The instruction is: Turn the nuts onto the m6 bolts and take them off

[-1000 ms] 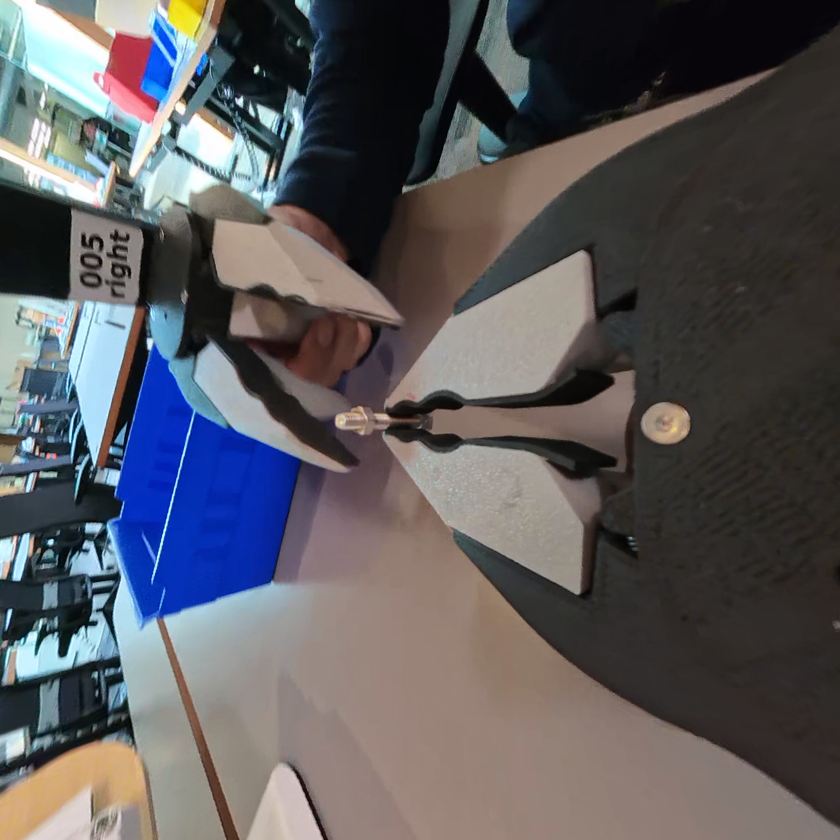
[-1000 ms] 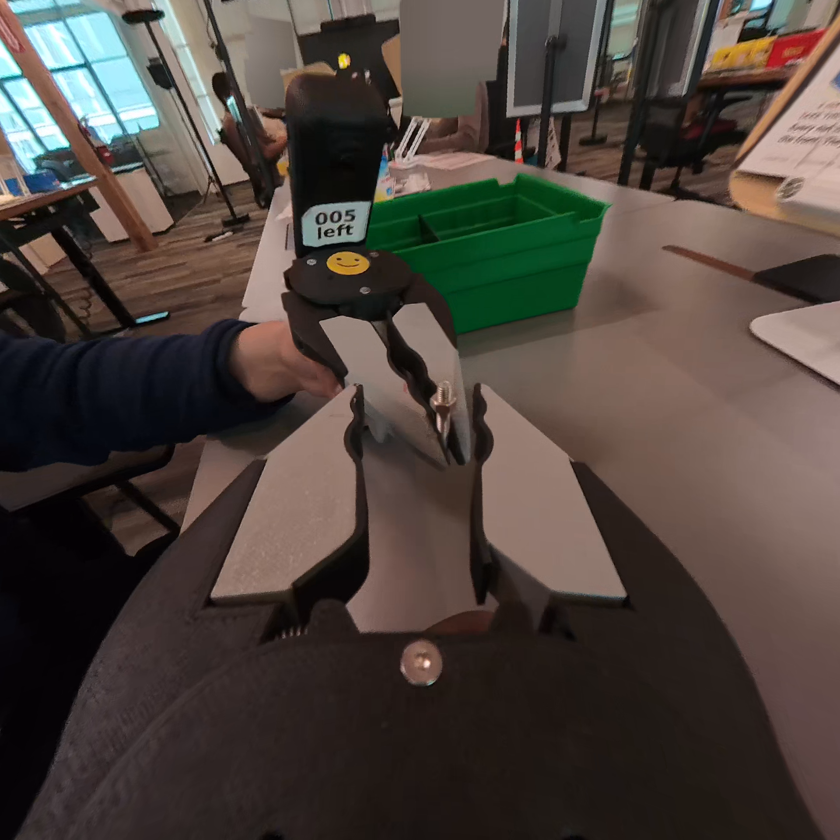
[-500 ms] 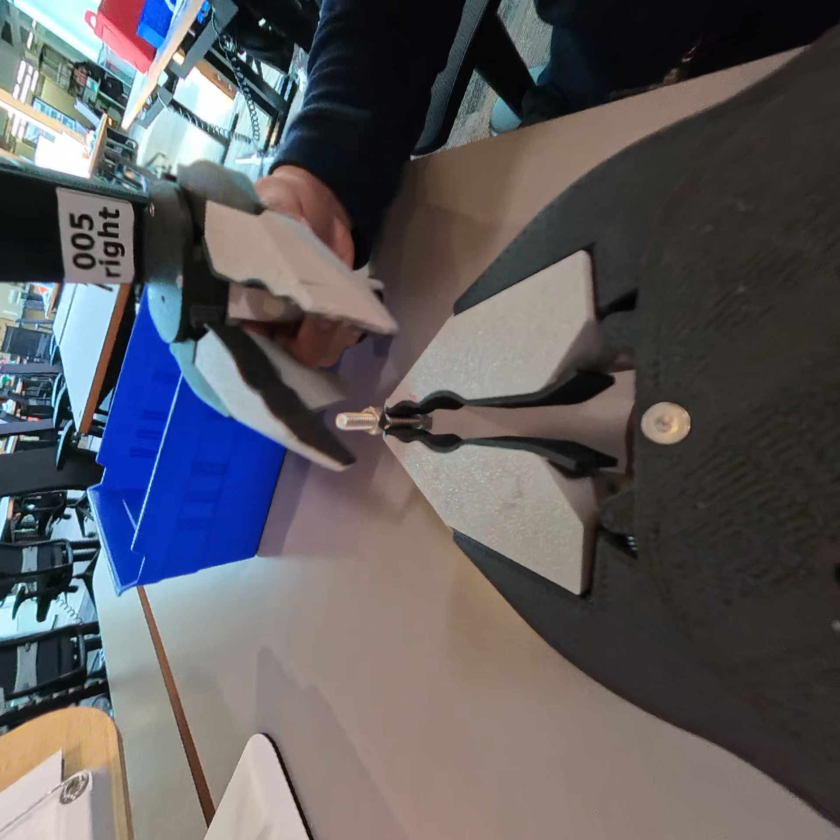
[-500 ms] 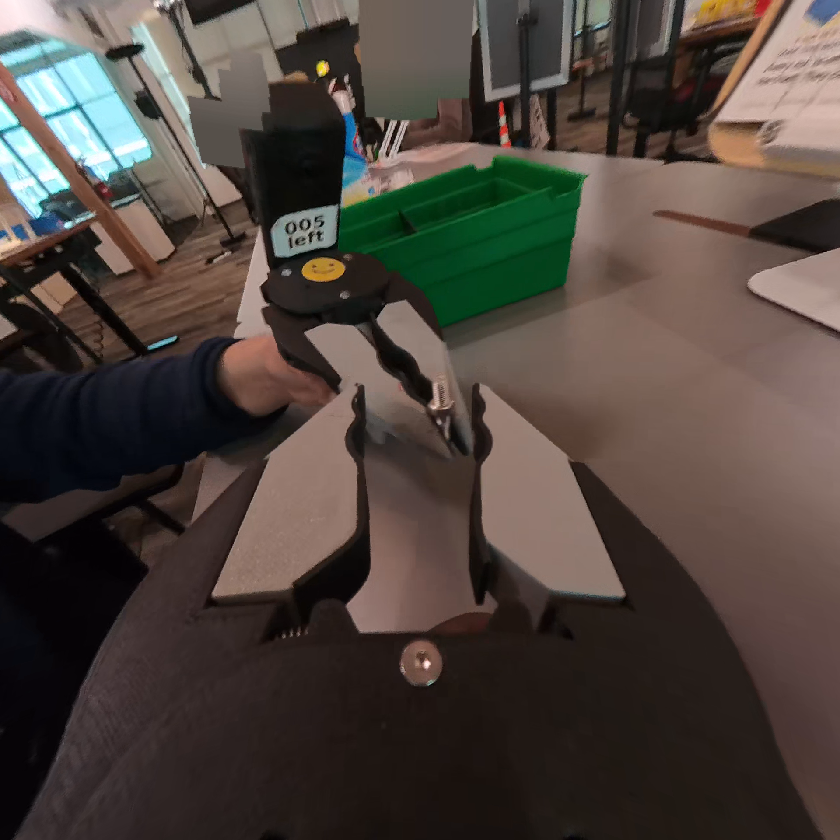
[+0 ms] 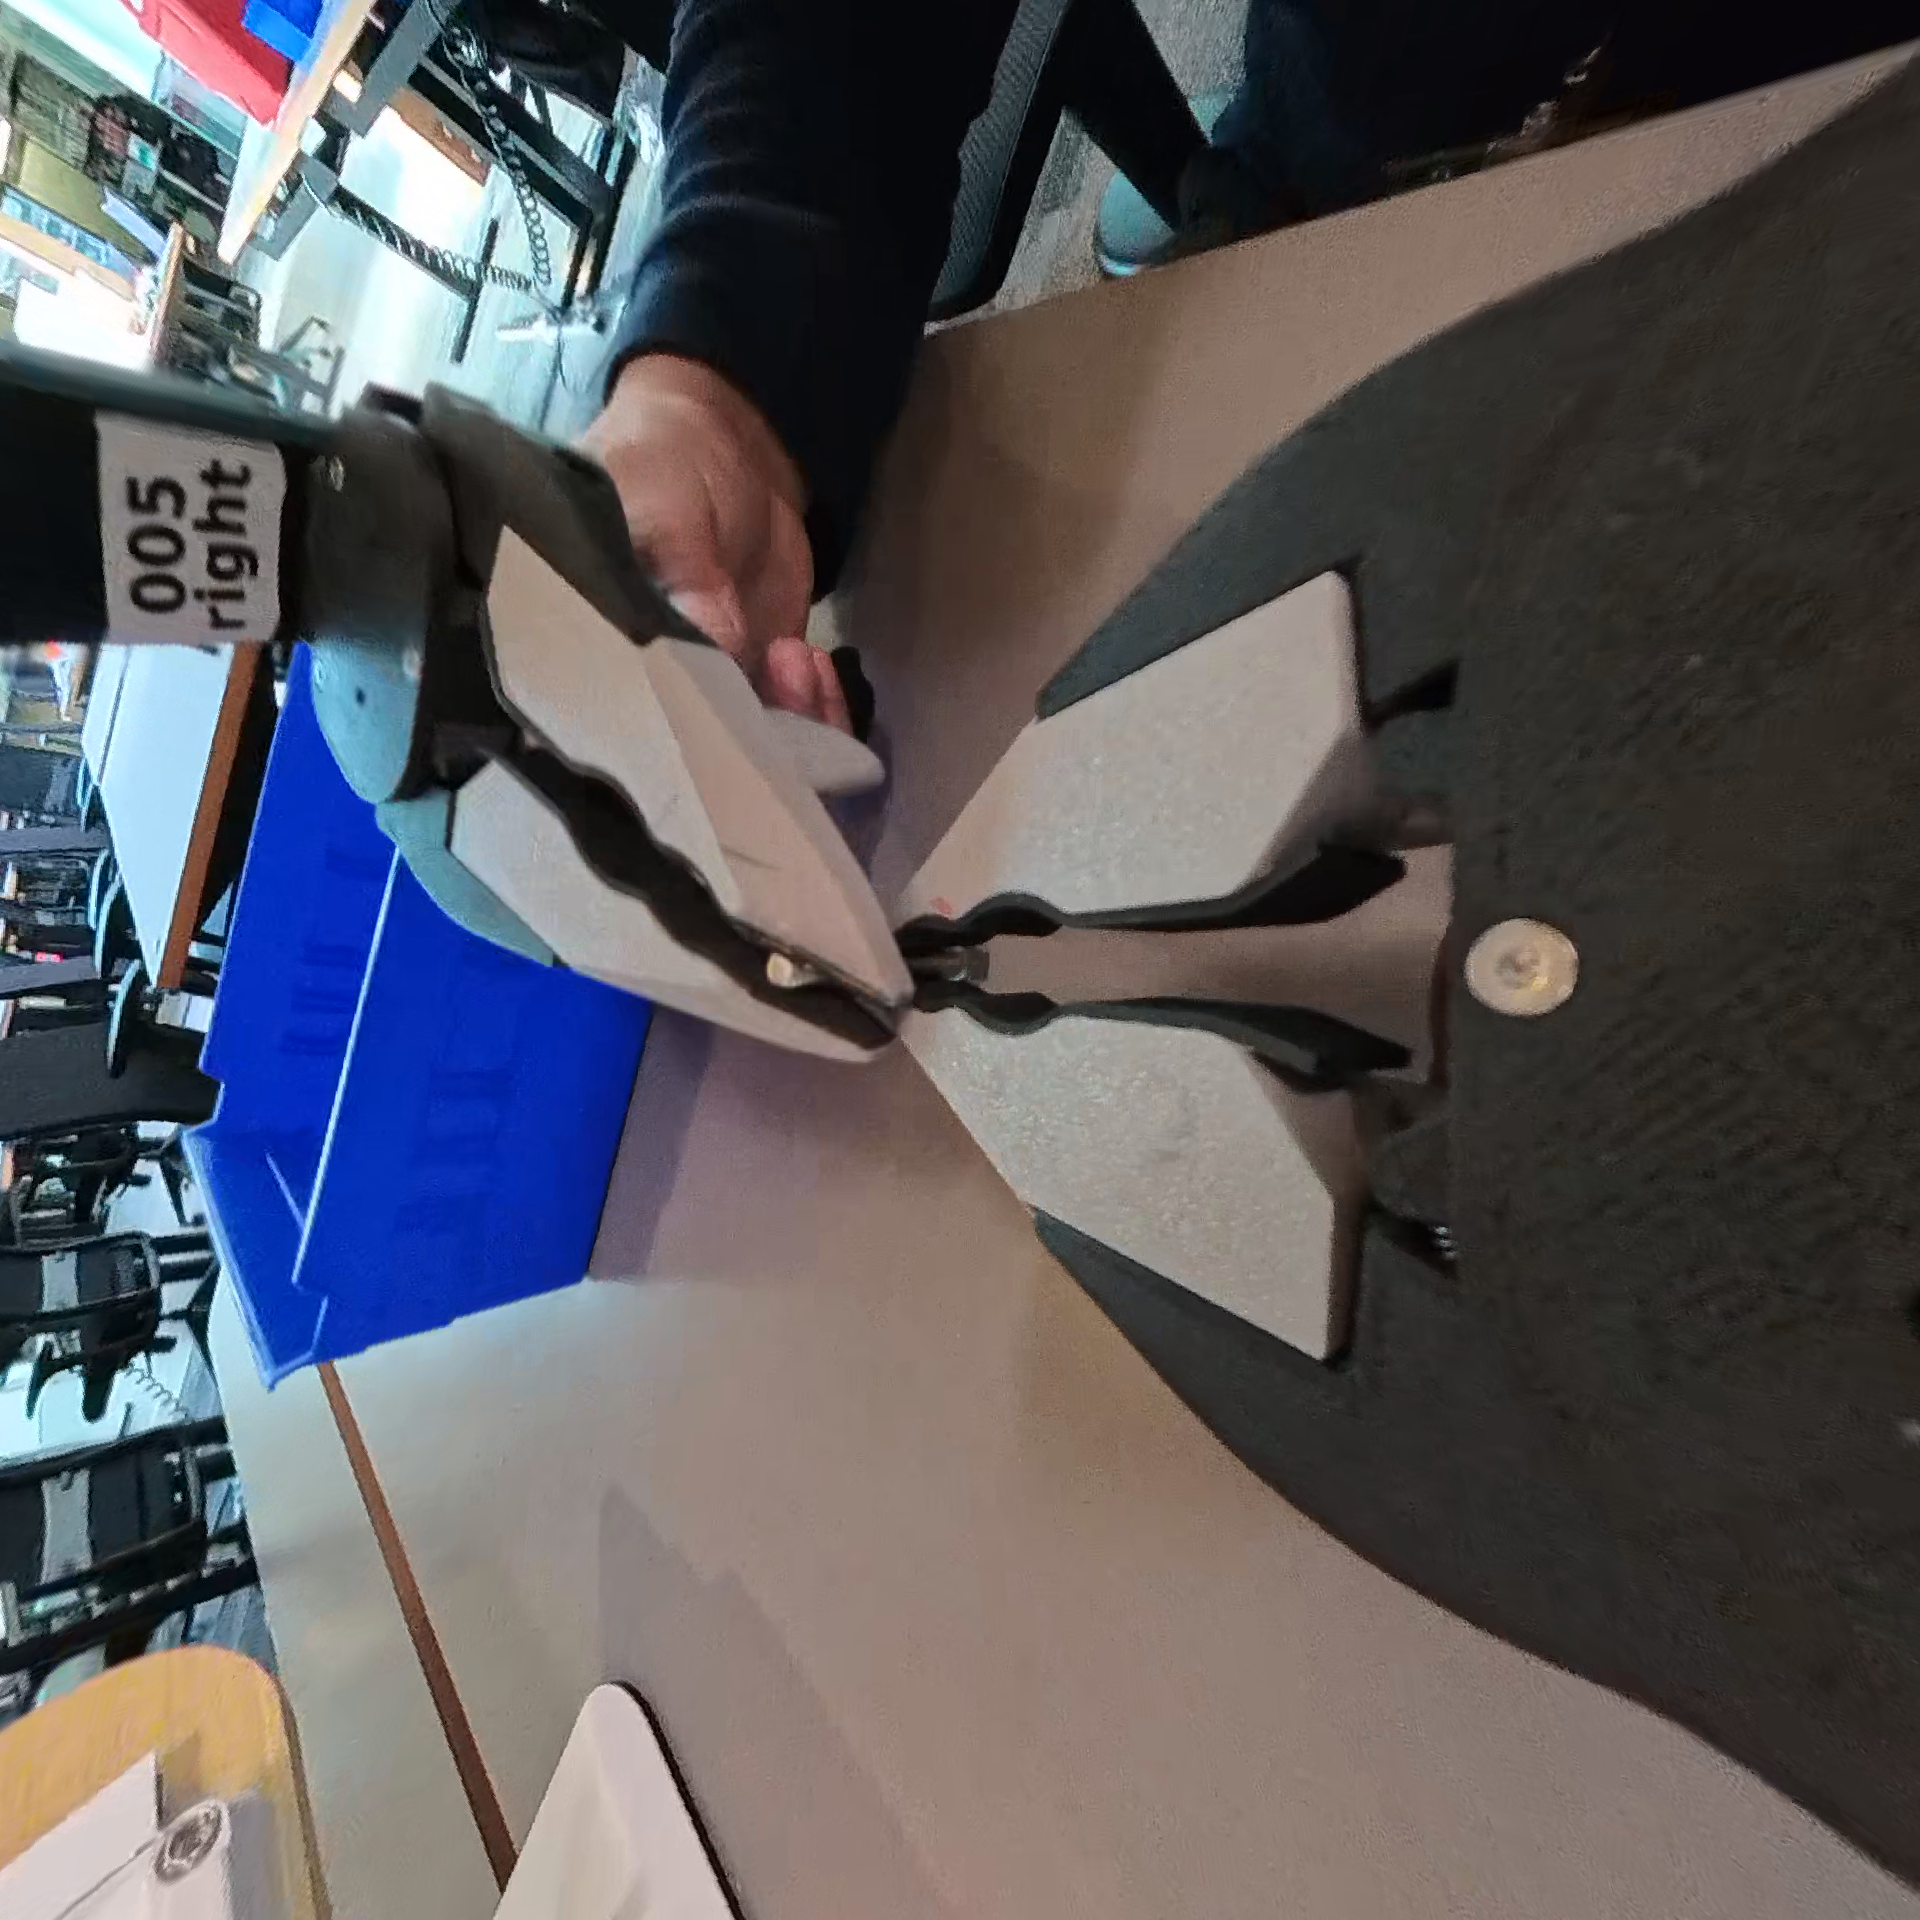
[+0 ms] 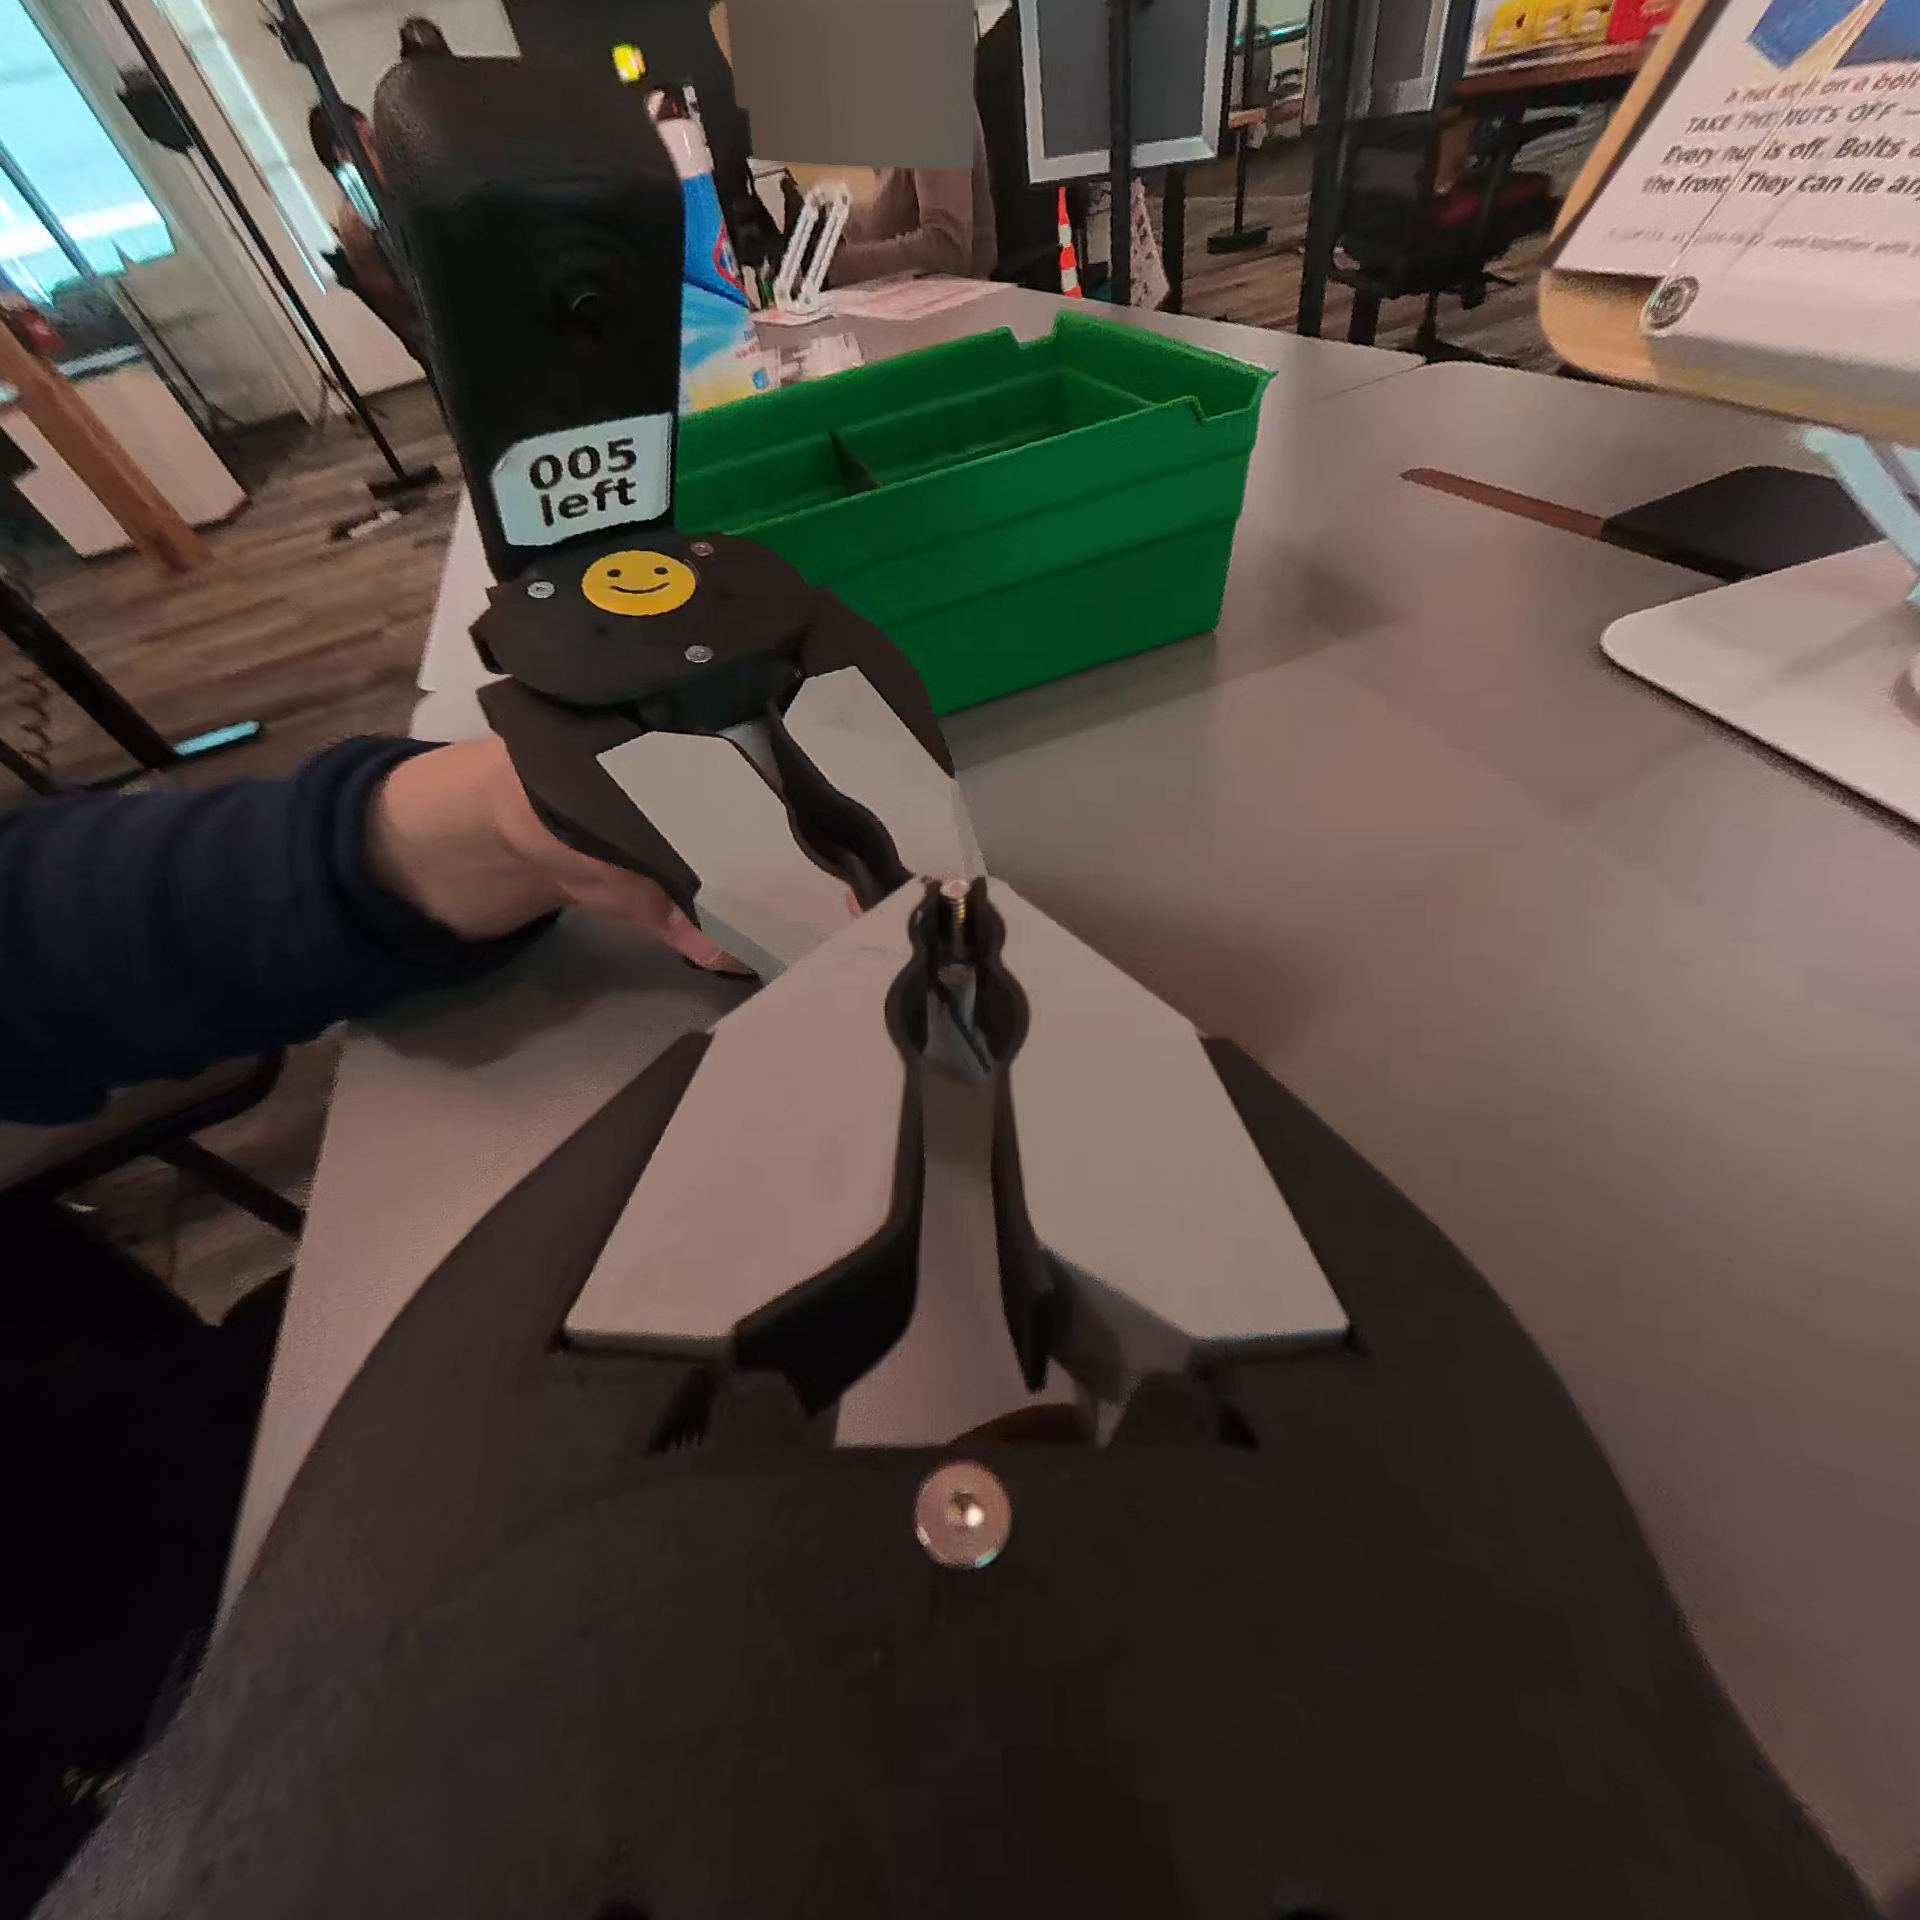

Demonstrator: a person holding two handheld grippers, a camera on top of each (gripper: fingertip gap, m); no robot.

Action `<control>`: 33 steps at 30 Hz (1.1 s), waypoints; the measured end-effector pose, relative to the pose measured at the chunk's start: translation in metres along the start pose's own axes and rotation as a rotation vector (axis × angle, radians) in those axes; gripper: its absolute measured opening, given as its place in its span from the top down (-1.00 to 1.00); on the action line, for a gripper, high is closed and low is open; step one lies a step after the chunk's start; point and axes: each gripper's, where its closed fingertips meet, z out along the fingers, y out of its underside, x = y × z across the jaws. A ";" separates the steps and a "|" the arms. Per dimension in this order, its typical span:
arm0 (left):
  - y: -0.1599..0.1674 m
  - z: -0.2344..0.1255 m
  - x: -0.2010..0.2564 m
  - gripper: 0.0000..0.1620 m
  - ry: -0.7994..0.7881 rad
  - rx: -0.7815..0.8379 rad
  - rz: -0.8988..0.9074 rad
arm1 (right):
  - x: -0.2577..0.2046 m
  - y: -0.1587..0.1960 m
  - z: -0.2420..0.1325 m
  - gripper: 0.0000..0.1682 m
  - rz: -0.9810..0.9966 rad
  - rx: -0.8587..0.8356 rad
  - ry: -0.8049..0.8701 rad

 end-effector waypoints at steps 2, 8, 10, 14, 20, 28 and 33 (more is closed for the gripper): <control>0.002 0.001 -0.006 0.96 -0.029 -0.011 -0.004 | 0.007 0.002 0.001 0.98 -0.025 -0.015 0.064; -0.002 -0.004 -0.029 0.79 -0.139 0.033 -0.061 | 0.035 0.004 -0.017 0.98 -0.052 -0.016 0.270; 0.000 -0.004 -0.030 0.71 -0.142 0.023 -0.069 | 0.021 -0.003 -0.023 0.98 -0.045 0.017 0.248; 0.005 0.001 -0.028 0.70 -0.132 -0.001 -0.058 | -0.026 -0.047 -0.065 0.98 -0.099 0.112 0.230; 0.007 0.002 -0.026 0.71 -0.136 -0.034 -0.031 | 0.055 -0.071 -0.205 0.98 -0.138 0.011 0.759; 0.009 0.002 -0.030 0.72 -0.139 -0.041 -0.019 | 0.125 0.033 -0.253 0.77 0.067 -0.255 0.915; 0.011 0.003 -0.029 0.72 -0.133 -0.050 -0.018 | 0.086 -0.019 -0.222 0.65 -0.040 -0.156 0.824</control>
